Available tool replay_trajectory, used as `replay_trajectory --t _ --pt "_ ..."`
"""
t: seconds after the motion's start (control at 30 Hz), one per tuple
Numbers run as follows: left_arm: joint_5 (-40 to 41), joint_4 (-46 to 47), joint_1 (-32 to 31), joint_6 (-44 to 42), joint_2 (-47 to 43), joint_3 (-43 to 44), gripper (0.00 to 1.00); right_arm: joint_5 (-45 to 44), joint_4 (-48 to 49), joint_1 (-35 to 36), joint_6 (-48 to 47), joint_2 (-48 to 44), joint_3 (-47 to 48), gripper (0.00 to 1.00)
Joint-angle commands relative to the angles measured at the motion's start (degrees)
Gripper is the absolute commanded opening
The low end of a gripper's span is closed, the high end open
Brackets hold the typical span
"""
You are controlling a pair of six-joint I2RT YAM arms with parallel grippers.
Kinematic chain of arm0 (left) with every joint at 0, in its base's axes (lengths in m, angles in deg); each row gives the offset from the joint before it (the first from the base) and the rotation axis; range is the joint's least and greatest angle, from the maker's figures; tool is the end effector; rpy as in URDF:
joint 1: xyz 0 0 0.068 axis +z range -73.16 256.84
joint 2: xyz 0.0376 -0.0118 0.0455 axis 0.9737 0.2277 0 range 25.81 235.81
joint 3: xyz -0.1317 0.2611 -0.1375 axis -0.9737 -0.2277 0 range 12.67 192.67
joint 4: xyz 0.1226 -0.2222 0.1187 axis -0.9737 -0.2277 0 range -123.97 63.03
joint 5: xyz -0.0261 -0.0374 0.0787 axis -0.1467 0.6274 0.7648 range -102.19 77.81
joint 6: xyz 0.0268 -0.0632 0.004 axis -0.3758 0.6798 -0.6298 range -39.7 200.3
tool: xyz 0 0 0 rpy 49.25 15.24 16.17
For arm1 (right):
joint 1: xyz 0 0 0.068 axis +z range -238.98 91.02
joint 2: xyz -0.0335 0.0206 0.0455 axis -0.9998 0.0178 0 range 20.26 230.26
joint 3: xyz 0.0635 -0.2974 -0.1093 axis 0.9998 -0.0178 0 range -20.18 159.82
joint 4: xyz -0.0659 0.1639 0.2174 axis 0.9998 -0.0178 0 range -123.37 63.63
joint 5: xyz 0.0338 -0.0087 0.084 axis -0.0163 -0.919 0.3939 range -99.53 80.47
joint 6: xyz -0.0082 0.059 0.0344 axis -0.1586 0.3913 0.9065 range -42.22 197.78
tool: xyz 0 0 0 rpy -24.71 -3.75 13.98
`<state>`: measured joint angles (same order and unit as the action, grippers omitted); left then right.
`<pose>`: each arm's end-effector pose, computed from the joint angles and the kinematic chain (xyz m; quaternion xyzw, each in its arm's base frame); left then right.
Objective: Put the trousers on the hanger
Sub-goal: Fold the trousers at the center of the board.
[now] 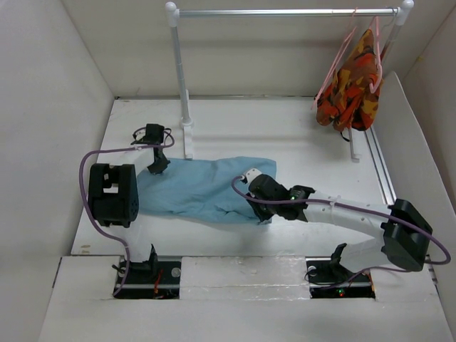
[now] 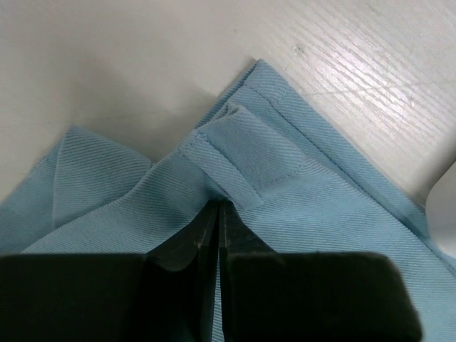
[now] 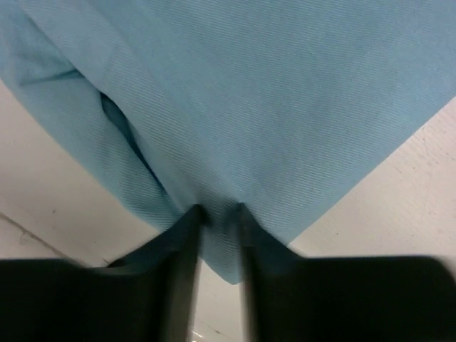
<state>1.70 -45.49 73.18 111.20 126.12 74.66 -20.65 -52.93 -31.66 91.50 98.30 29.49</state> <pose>0.3916 -0.0117 0.1999 -0.2575 0.9165 0.0265 0.3049 0.1656 0.2383 0.2440 -0.3254 0.8920 0.0990 0.2977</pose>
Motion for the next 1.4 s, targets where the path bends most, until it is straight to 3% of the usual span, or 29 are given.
replay_trajectory --t 0.0,0.13,0.47,0.6,0.8,0.87,0.9,1.0,1.1,1.17,1.2,1.23,1.3,1.37 --pt "3.0 -0.9 0.8 1.6 2.3 1.1 0.0 -2.2 -0.1 -0.5 0.3 -0.5 -2.0 0.25" --pt "4.2 -1.4 2.1 2.3 2.8 2.4 0.0 -2.2 -0.7 -0.5 1.0 -3.0 -6.0 0.0" --pt "1.2 -1.4 9.8 2.7 5.7 2.7 0.0 -2.5 -5.2 0.2 1.8 -17.7 -12.1 0.0" --pt "2.1 -1.2 10.4 3.6 5.8 1.2 0.0 4.7 0.5 -0.3 1.7 -13.9 -17.3 0.0" --pt "2.5 -2.6 10.4 6.5 1.7 0.5 0.0 4.0 2.4 0.9 3.8 -8.3 -17.3 0.0" --pt "1.8 -3.3 10.4 7.2 -1.7 0.6 0.0 4.0 0.4 1.0 2.7 -8.6 -16.0 0.12" --pt "1.3 -3.4 10.4 7.4 -3.2 0.7 0.04 3.8 -1.0 1.0 2.3 -8.8 -14.2 0.3" --pt "-1.2 -3.2 10.4 6.6 -9.9 1.5 0.21 4.1 -7.7 1.0 0.6 -12.1 -10.1 0.54" --pt "-1.8 -4.2 7.1 3.9 -16.4 2.9 0.22 5.1 -12.6 1.0 -0.4 -17.6 -7.0 0.57" --pt "-2.1 -5.9 1.0 3.1 -19.5 3.0 0.22 6.1 -12.2 0.4 -1.3 -20.0 -4.7 0.57" --pt "-2.7 -6.2 -1.7 3.3 -20.4 2.5 0.22 7.1 -11.4 -0.6 -1.4 -20.4 -4.3 0.49" --pt "-5.3 -6.3 -10.9 5.5 -21.9 0.3 0.21 7.9 -7.5 -2.2 -2.0 -18.8 -3.9 0.31" --pt "-6.1 -6.0 -14.1 6.7 -21.9 -0.6 0.2 9.3 -5.6 -3.9 -3.0 -17.8 -3.9 0.03" --pt "-9.7 -5.0 -21.2 11.2 -20.7 -3.3 0.18 10.7 0.0 -4.6 -3.3 -13.4 -3.5 0.0"
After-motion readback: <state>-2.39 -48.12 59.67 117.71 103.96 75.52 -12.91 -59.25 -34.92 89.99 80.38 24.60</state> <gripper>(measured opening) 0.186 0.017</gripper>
